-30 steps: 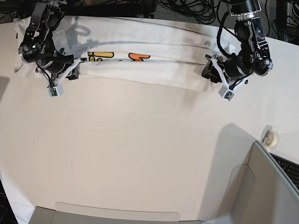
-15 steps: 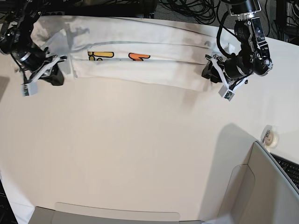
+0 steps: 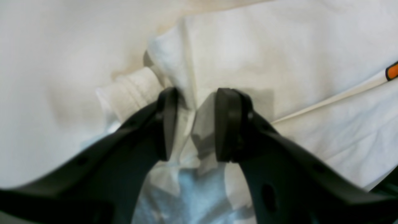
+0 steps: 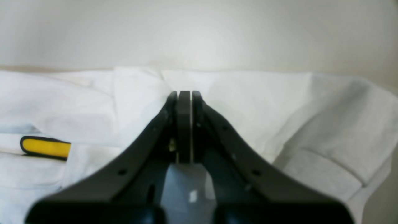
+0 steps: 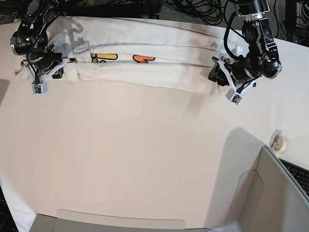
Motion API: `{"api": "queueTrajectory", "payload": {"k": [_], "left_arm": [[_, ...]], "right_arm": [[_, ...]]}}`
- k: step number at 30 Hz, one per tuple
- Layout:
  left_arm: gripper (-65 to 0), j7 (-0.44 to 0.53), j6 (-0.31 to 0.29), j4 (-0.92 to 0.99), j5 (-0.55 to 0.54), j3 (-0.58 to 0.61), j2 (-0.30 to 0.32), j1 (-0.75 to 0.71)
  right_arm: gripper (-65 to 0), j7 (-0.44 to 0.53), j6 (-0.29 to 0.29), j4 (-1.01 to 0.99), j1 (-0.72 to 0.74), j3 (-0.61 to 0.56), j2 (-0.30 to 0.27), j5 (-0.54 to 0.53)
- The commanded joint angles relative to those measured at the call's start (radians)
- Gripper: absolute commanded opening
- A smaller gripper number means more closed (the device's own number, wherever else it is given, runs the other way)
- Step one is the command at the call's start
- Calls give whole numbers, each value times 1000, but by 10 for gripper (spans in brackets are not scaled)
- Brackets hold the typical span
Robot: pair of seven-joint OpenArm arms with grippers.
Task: Layout the t-shirt on the table in an organized manner, then fold the t-shirt properly
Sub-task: 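Push the right gripper along the strip end toward the print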
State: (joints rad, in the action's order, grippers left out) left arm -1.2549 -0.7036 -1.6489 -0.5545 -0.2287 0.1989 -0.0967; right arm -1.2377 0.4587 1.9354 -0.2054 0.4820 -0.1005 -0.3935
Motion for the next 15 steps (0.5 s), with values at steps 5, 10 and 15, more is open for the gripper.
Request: {"api": "queueTrajectory", "payload": {"k": [5,10,15], "left_arm": [[-439,-41,5,2,27,5,3,-4],[-439,-41,5,2,27,4,3,-4],[-439,-41,5,2,27,4,3,-4]], "right_arm": [[-650,-4,78,25,-33,-64,-25,-72],[-650,-73,142,25,-70,-127,-92,-212],[-650,-78,145,26,-113,-182,-190,-413]]}}
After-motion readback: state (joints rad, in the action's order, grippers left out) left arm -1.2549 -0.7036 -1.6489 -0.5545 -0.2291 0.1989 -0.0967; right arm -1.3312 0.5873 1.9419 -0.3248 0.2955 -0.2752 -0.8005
